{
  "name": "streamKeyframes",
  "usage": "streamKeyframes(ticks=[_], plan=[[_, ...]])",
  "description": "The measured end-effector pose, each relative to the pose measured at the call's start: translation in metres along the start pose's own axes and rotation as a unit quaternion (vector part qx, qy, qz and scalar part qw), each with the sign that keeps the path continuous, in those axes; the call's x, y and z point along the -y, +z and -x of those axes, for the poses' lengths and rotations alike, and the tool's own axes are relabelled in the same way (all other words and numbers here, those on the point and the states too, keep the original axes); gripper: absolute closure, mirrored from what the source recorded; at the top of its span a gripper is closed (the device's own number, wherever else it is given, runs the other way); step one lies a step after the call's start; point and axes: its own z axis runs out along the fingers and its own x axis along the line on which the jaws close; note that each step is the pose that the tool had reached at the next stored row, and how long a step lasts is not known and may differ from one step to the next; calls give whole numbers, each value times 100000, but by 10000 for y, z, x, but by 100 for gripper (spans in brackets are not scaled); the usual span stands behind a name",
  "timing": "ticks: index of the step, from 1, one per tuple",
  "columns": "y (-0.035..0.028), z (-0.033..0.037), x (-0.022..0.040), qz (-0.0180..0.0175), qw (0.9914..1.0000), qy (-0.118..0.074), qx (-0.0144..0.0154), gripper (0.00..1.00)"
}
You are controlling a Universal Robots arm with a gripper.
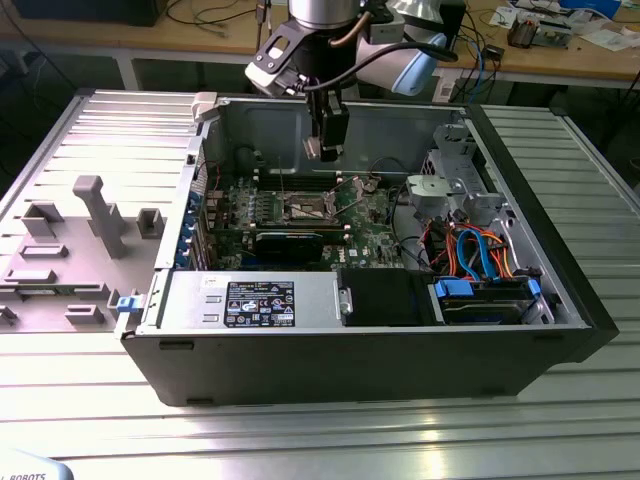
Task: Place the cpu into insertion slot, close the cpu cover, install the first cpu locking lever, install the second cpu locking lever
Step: 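Place the cpu into insertion slot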
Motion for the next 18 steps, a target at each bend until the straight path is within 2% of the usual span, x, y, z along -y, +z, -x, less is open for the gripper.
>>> streamKeyframes(ticks=[5, 6, 8, 18], plan=[[99, 1, 8, 38, 99981, 1963, 161, 46], [131, -1, 10, 43, 99976, 2177, 179, 46], [153, -1, 12, 40, 99976, 2190, 182, 46], [167, -1, 13, 40, 99976, 2195, 186, 46]])
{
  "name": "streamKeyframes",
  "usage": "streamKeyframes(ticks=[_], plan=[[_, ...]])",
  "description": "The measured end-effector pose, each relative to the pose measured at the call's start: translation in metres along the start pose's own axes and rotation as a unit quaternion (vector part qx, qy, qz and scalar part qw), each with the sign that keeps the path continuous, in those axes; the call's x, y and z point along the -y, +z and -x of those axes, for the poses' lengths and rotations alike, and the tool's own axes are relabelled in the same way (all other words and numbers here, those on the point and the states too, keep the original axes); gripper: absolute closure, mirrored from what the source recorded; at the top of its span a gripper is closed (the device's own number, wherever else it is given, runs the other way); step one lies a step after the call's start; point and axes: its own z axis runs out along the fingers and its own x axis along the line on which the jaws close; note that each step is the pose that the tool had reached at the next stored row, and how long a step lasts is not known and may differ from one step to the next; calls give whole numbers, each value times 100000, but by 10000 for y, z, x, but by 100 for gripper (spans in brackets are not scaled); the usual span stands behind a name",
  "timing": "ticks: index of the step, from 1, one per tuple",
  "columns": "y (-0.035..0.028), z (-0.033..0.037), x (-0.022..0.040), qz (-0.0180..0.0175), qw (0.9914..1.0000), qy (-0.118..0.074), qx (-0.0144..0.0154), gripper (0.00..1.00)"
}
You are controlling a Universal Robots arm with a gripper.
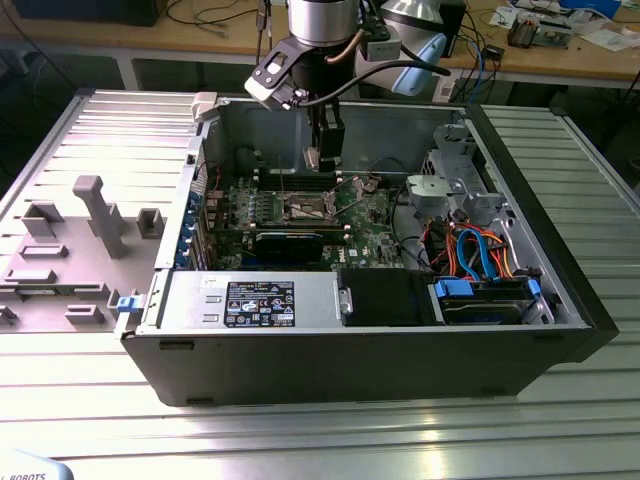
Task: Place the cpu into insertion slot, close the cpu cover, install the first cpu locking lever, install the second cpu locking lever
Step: 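Place the cpu into insertion slot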
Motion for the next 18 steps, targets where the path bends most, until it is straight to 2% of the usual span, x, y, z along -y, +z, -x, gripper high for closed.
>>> streamKeyframes(ticks=[5, 8, 10, 11, 12, 13, 18], plan=[[9, 0, 0, 16, 100000, 0, -20, 46], [92, 0, 7, -63, 100000, -8, 113, 46], [125, -1, 10, -186, 100000, -2, 108, 46], [144, -2, 11, -471, 99999, 5, 74, 46], [154, -3, 12, -964, 99995, 15, 21, 46], [170, -4, 13, -1721, 99985, 41, -70, 46], [276, -11, 20, -1861, 99977, 1087, -29, 46]])
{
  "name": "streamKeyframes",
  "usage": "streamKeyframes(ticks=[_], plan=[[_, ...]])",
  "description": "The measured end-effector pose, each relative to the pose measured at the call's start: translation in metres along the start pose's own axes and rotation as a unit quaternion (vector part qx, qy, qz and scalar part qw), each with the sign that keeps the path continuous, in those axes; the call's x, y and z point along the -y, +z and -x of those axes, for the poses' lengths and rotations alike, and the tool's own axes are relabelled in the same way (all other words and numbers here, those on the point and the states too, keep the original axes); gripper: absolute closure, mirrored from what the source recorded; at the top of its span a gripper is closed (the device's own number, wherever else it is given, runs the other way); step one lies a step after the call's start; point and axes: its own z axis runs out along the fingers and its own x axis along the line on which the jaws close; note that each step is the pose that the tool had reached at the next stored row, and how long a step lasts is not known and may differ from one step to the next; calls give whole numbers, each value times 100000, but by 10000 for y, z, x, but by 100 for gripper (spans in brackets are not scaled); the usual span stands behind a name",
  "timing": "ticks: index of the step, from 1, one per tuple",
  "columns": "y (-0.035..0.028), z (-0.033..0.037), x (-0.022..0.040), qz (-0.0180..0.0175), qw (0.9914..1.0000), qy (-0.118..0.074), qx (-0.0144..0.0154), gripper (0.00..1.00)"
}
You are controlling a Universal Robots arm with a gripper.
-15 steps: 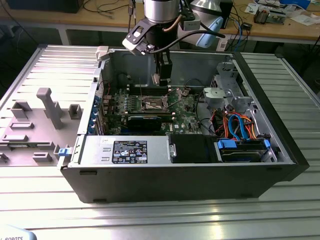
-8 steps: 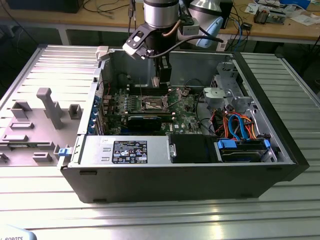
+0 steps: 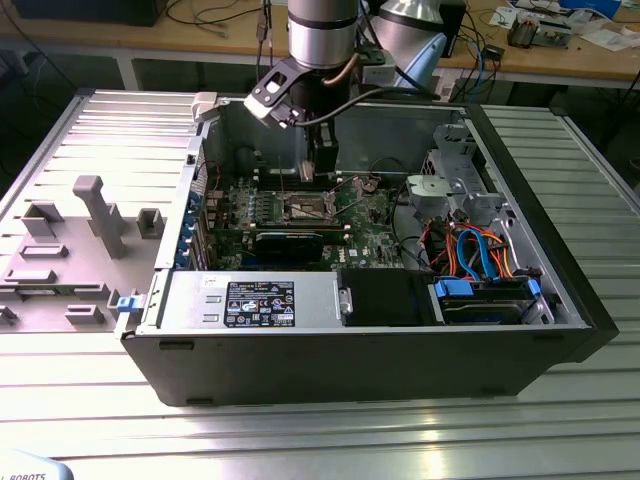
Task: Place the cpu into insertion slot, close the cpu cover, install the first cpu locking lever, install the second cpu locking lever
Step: 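Place the cpu into insertion slot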
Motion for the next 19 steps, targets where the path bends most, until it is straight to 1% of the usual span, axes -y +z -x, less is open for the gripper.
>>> streamKeyframes(ticks=[3, 5, 9, 12, 14, 18, 19], plan=[[57, -4, 2, -14, 99999, 431, 17, 46], [84, -5, 3, -51, 99998, 572, 20, 46], [87, -4, 3, -55, 99998, 579, 22, 46], [109, -14, 3, -63, 99987, 1600, 57, 46], [139, -18, 4, -118, 99968, 2531, 89, 46], [208, -31, 8, -171, 99968, 2542, 91, 46], [236, -38, 11, -176, 99968, 2541, 86, 46]])
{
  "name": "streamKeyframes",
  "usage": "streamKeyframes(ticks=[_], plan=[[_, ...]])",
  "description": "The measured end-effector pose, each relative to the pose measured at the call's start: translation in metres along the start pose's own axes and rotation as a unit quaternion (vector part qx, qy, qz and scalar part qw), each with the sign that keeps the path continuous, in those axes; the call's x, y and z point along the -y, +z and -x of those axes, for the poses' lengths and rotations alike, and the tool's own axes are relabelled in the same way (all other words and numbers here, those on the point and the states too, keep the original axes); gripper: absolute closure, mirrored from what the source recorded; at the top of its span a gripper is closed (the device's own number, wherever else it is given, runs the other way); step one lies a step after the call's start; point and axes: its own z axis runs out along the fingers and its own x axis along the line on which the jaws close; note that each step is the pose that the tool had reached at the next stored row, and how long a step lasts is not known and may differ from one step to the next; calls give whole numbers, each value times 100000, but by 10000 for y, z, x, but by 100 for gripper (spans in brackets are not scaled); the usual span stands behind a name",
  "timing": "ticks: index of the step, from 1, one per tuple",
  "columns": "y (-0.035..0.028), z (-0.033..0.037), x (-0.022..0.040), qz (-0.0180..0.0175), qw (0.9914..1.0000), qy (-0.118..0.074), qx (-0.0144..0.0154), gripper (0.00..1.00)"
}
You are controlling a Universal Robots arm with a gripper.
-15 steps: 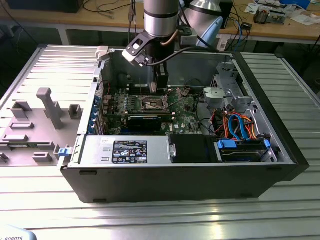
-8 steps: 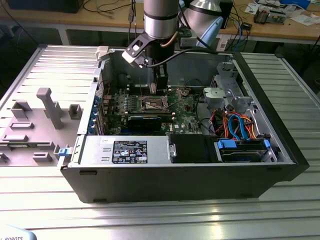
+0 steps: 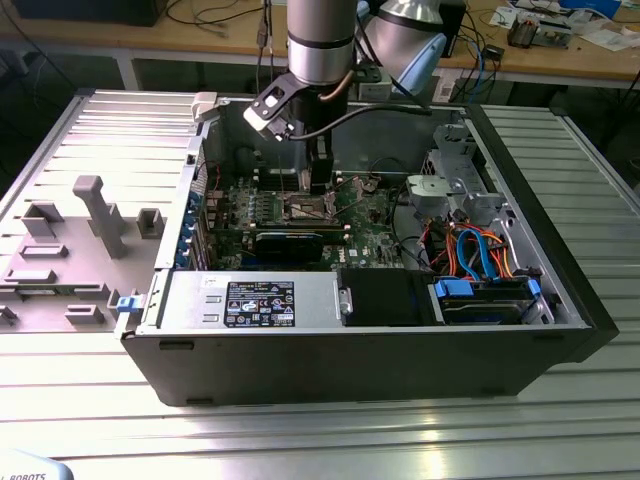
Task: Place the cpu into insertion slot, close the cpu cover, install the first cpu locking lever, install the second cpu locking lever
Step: 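Place the cpu into insertion slot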
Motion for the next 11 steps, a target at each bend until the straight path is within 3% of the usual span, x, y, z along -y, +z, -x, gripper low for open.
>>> streamKeyframes(ticks=[11], plan=[[180, -16, 46, -33, 99997, 728, 24, 46]])
